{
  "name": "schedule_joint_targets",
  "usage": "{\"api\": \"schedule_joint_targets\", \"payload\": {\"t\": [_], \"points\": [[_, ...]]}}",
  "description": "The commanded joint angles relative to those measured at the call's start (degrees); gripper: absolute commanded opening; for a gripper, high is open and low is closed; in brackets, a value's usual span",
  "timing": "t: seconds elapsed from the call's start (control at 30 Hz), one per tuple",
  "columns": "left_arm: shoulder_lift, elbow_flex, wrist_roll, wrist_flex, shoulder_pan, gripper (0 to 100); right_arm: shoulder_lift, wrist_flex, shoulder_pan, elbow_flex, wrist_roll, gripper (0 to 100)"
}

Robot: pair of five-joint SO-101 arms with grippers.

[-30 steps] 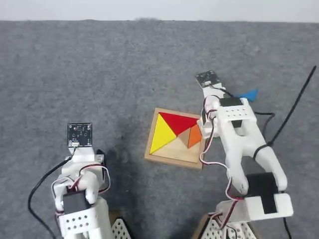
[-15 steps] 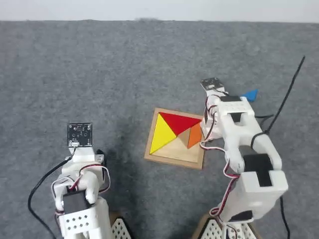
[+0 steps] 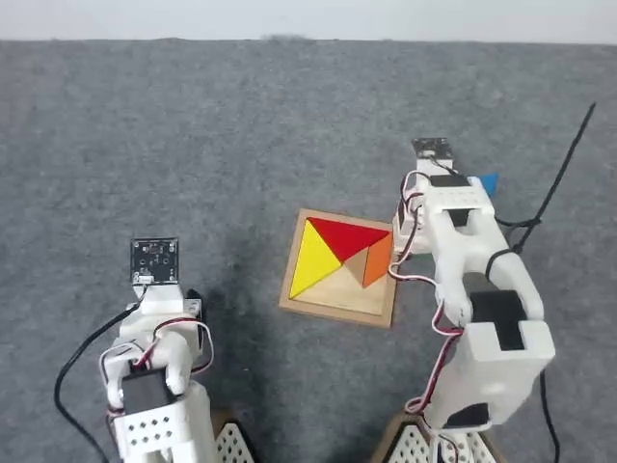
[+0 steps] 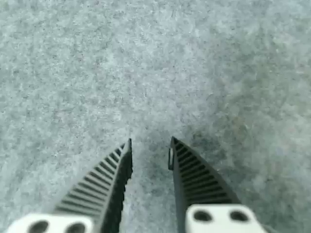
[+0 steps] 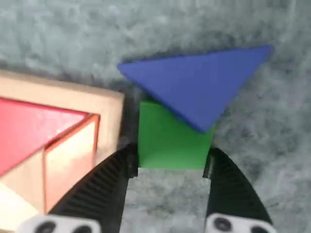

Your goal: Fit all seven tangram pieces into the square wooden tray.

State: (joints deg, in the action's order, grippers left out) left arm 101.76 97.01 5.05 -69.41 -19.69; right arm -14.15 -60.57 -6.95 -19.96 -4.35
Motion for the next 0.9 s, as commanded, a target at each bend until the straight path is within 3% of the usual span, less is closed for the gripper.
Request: {"api": "schedule_joint_targets", "payload": {"t": [0.0,0.23,0.37,0.57,0.87], "points": [[-0.09,-0.48,0.62,-0.35,-0.18,12,0.48,-0.31,2.51,2.81,-1.41,16.0],[-0.09,-0.48,0.62,-0.35,-0.18,12,0.48,-2.68,8.22,2.99,1.05,16.0],[-0.09,-0.48,0.62,-0.35,-0.18,12,0.66,-3.74,7.25,3.16,4.66,17.3],[-0.09,-0.48,0.62,-0.35,-0.18,12,0.66,-10.42,6.11,6.68,5.01,30.8],[-0.09,-0.48,0.62,-0.35,-0.18,12,-0.13,-7.52,5.58,10.29,2.64,30.7]]}}
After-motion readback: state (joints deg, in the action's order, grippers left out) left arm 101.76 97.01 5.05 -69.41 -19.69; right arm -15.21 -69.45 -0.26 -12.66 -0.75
